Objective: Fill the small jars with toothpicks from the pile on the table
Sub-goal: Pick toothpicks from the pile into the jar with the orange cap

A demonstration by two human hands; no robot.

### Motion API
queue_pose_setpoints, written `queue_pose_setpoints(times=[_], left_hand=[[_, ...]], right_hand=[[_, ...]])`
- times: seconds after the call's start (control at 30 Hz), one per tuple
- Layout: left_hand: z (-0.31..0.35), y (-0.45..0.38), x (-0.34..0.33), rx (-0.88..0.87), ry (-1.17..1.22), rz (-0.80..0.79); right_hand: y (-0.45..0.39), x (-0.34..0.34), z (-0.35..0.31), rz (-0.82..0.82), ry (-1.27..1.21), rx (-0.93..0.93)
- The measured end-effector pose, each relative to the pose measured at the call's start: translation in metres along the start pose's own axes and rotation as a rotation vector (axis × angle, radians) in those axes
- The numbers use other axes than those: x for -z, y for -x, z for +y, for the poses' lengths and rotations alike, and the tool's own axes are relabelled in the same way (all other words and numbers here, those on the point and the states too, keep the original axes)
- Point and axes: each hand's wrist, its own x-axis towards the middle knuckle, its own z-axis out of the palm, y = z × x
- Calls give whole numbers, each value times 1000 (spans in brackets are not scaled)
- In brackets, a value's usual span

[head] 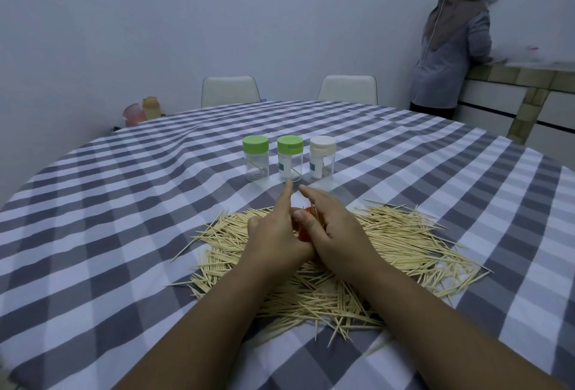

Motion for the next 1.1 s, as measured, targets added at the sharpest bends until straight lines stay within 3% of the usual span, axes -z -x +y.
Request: queue_pose_setpoints(times=[0.2,0.37,0.53,0.6,0.7,0.83,1.1], left_hand=[[-6,-2,-3,-28,29,-3],[-7,-2,-2,-12,24,13],[-11,-5,-2,48,34,42],[-10,-6,-1,58,41,52],[-8,-5,-1,61,39,62],[-10,-5,-1,75,32,69],[-8,-4,-1,71,16,66]], right_hand=[[-1,1,2,41,-87,4],[-3,3,5,-83,109,-27],[-5,28,-1,-53,-115,-143],[-7,41,3,-63,9,-230],[-8,52,9,-239,415,-318],[-3,52,8,-431,597,-361],[-4,38,24,-378,823,-259]])
